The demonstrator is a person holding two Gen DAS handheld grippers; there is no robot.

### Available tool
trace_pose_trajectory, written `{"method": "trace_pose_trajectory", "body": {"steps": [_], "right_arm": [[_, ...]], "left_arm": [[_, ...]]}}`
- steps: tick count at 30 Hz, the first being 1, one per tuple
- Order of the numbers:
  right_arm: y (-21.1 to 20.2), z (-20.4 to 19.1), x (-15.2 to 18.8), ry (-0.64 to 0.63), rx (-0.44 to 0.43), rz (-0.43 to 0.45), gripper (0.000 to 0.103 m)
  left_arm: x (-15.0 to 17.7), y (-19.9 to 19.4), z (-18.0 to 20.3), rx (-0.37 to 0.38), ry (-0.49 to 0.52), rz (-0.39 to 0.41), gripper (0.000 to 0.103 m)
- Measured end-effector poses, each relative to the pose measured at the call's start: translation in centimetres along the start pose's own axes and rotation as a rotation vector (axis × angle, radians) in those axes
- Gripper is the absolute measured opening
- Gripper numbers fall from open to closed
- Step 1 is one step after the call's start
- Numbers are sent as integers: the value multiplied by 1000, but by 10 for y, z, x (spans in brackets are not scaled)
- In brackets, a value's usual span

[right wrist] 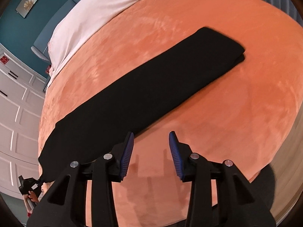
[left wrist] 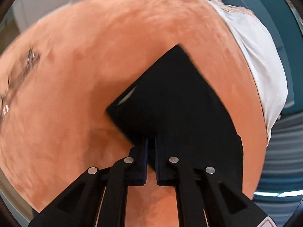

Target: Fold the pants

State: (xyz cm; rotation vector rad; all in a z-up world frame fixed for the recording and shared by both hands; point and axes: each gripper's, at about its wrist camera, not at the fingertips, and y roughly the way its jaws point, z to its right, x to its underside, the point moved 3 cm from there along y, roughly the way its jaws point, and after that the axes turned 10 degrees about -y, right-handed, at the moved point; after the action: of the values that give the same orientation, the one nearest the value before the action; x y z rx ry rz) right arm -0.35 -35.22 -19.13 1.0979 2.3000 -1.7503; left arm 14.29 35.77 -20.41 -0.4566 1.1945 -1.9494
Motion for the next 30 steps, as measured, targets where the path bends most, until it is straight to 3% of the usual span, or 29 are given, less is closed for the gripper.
{"method": "trace_pose_trajectory", "body": {"steps": [4, 5, 6, 7, 8, 11, 12, 13, 14, 15, 18, 20, 22, 24, 27, 28, 29, 30], "right_arm": [[0, -24, -3, -32, -8, 8, 39], [-1, -29, -4, -41, -11, 14, 39], [0, -34, -5, -58, -7, 17, 42], [2, -37, -5, -72, 0, 15, 47], [5, -38, -4, -85, 11, 11, 47], [7, -26, -3, -69, 27, -2, 48], [6, -18, -3, -53, 34, 5, 50], [6, -9, -3, -41, 48, 13, 56], [6, 1, -3, -29, 63, 17, 59], [7, 16, -5, -5, 84, 21, 59], [12, 58, -15, 84, 107, 34, 60], [13, 86, -27, 141, 117, 59, 73], [16, 119, -44, 216, 121, 95, 78], [21, 142, -58, 276, 138, 114, 78], [43, 164, -75, 320, 120, 106, 80], [46, 165, -80, 318, 129, 118, 74], [49, 161, -89, 291, 135, 120, 35], [52, 157, -96, 272, 115, 98, 6]], "left_arm": [[-5, -15, 20, -2, 119, 50, 4], [-7, -10, 17, -39, 130, 52, 4], [-9, 8, 4, -117, 126, 19, 4], [-6, 20, -7, -144, 96, -28, 5], [-5, 26, -15, -125, 65, -48, 6], [3, 2, -14, -73, 71, 12, 12], [9, -7, -14, -63, 63, 25, 14], [11, -9, -15, -71, 62, 29, 27], [14, -12, -18, -85, 56, 34, 48], [15, -11, -23, -84, 29, 40, 53], [15, 7, -35, -74, -63, -11, 53], [14, 9, -38, -50, -120, 4, 60], [13, 10, -35, -18, -153, 16, 68], [11, 12, -28, 14, -158, 26, 68], [10, 22, -16, -55, -112, 49, 62], [10, 23, -10, -108, -75, 65, 38], [8, 24, -4, -127, -42, 59, 19], [7, 22, -1, -134, -40, 61, 15]]}}
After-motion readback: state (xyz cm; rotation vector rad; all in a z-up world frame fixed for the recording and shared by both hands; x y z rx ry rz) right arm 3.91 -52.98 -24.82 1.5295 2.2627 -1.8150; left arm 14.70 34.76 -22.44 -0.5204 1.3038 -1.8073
